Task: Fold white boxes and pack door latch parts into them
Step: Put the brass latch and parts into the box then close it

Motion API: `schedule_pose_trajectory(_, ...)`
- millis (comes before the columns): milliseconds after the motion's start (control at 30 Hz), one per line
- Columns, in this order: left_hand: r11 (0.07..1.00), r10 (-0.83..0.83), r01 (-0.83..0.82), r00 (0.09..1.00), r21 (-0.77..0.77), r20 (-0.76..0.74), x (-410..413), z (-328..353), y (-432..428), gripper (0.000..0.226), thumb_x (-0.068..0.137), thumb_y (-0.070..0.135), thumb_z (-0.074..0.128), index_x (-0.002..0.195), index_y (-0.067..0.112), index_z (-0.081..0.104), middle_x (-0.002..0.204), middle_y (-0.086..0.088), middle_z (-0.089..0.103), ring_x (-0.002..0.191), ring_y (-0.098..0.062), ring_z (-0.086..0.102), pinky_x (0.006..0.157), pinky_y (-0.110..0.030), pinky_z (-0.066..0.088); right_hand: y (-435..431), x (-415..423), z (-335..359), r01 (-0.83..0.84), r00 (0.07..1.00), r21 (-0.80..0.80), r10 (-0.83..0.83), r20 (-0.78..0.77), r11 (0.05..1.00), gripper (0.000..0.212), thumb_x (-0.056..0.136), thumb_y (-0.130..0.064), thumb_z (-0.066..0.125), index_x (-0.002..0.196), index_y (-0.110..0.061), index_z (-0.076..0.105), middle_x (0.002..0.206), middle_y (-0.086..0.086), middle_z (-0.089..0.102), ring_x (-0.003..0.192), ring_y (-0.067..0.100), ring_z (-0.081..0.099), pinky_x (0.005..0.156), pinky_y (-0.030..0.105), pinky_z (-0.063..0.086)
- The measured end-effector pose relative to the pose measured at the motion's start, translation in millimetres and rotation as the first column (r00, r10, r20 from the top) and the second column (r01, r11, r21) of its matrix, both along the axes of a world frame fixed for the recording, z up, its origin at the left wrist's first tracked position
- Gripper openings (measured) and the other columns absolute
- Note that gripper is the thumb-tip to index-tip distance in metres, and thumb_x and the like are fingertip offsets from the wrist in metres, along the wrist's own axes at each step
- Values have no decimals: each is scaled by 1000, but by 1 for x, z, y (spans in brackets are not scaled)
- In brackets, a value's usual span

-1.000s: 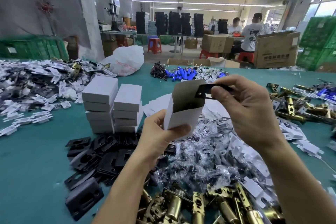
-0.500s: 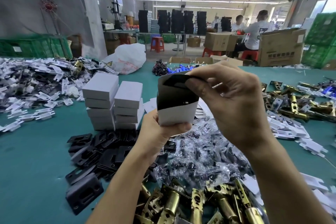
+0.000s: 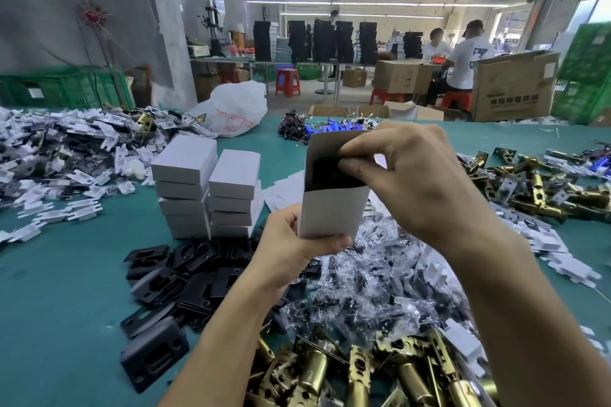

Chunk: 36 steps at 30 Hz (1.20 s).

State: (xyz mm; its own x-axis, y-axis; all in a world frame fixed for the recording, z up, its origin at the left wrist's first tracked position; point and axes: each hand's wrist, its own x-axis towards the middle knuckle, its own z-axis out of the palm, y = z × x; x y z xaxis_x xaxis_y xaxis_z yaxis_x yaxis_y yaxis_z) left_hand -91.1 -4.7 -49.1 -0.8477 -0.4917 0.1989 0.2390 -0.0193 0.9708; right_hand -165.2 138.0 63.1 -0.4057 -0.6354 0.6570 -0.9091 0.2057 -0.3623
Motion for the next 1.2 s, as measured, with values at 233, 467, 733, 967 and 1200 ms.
schedule_pose_trajectory(233, 999, 32, -32, 999, -17, 3, 1, 0, -1, 41, 53, 9, 91, 87, 27, 80, 90, -7, 77, 85, -18, 71, 68, -25, 57, -7, -5, 19, 61, 998, 381, -56, -25, 922, 23, 88, -14, 65, 99, -33, 73, 104, 4, 66, 98, 27, 59, 84, 42, 53)
schedule_pose_trajectory(467, 999, 46, -45, 998, -27, 36, 0, -1, -1, 43, 50, 6, 91, 90, 15, 79, 92, -12, 77, 87, -24, 72, 73, -33, 61, -16, -2, 29, 12, 998, 490, -39, 43, 872, 24, 86, -14, 66, 93, -35, 74, 100, 2, 69, 92, 26, 64, 83, 41, 55)
schedule_pose_trajectory(733, 996, 33, -27, 997, -83, 72, 4, 2, 2, 46, 44, 17, 94, 84, 34, 79, 88, -4, 78, 84, -15, 73, 70, -25, 59, -26, -12, 32, 234, 972, 558, -203, -119, 796, 26, 86, -22, 68, 111, -28, 69, 103, 10, 58, 93, 34, 56, 73, 36, 44)
schedule_pose_trajectory(967, 995, 46, -35, 993, -97, 109, 3, 1, 2, 42, 44, 17, 94, 82, 26, 79, 86, -5, 78, 76, -12, 72, 62, -20, 56, -28, -12, 33, 310, 951, 537, -269, -156, 784, 20, 82, -22, 71, 97, -19, 59, 76, 0, 42, 63, 24, 45, 67, 37, 40)
schedule_pose_trajectory(1200, 995, 48, -34, 988, -97, 147, 3, 0, 1, 40, 52, 6, 94, 76, 35, 79, 84, -2, 78, 77, -10, 72, 64, -20, 56, -25, -20, 26, 81, 993, 564, -116, 26, 822, 21, 83, -6, 59, 85, -19, 76, 75, 10, 74, 46, -3, 61, 70, 38, 60)
